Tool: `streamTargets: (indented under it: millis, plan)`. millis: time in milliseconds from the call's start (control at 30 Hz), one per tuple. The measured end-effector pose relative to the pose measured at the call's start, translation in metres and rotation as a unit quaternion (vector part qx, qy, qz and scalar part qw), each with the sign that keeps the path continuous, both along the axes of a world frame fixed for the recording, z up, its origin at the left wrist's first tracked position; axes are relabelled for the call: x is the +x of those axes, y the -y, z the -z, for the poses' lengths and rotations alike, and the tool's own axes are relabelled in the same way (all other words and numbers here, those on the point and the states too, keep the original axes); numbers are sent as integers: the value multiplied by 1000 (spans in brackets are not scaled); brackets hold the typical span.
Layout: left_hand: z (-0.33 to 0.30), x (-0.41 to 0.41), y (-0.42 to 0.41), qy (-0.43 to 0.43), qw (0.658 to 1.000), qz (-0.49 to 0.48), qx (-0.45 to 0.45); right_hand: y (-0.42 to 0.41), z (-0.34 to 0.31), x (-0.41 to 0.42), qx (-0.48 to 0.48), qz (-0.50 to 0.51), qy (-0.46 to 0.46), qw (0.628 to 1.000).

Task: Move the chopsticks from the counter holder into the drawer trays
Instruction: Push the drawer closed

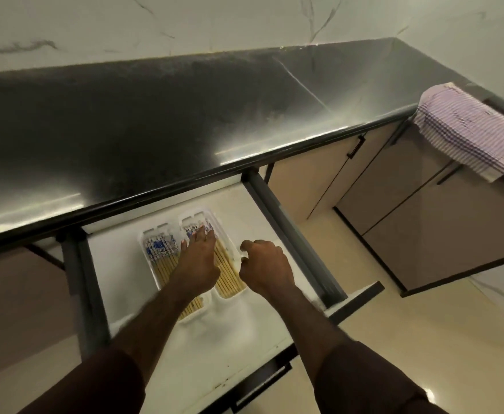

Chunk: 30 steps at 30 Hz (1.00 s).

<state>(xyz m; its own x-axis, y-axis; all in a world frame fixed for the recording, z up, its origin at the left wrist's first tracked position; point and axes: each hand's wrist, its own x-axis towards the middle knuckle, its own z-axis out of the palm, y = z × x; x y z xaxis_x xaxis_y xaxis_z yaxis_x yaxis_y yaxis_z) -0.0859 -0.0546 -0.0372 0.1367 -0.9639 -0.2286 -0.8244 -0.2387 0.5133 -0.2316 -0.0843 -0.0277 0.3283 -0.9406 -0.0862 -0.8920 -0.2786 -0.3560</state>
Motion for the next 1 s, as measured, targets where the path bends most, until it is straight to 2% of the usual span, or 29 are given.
streamTargets:
  millis: [267,533,767,1000]
  plan:
    - [-32,-47,-112,9,988,-120,-98,-70,-28,-50,-86,-114,53,988]
    - [-19,-115,-233,19,967,-204,-149,-158,-34,-113,-142,-178,117,967]
    - [36,-145,-309,96,977,-136,-134,-202,20,-124,-125,-218,126,960]
    - [93,-144,-326,152,973,-114,-131,-210,98,-122,-22,-202,17,979]
